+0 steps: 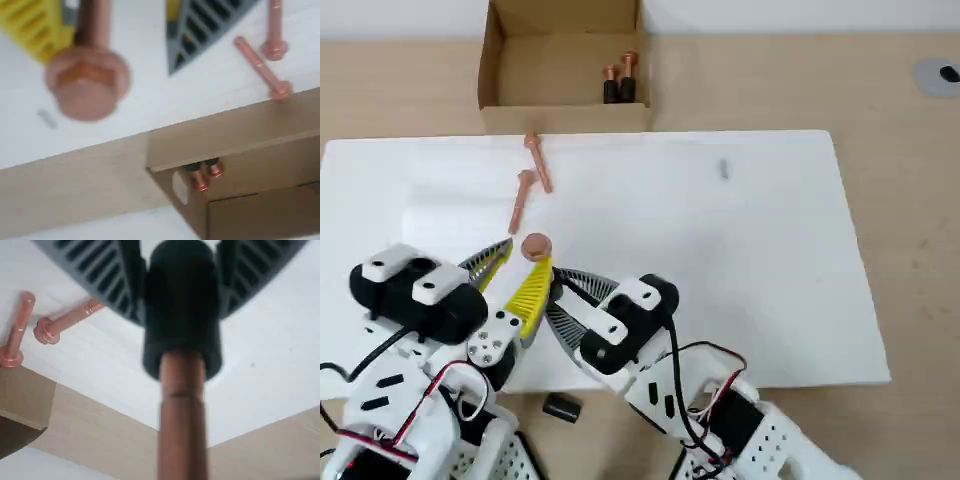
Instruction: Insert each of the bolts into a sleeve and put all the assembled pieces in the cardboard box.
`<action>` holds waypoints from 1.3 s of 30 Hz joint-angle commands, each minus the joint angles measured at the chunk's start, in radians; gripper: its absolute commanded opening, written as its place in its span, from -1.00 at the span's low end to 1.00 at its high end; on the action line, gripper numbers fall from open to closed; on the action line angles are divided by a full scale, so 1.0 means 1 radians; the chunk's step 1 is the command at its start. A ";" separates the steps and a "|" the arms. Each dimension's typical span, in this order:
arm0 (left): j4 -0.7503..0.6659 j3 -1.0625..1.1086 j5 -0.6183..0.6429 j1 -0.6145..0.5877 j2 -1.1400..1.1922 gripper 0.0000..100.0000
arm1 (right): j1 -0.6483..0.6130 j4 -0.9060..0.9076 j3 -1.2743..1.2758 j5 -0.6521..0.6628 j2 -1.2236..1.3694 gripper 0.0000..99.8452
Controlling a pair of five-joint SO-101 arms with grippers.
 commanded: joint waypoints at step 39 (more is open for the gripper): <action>0.273 -0.606 0.094 -0.537 1.098 -0.67 | 0.562 0.008 -0.863 0.038 0.789 -0.98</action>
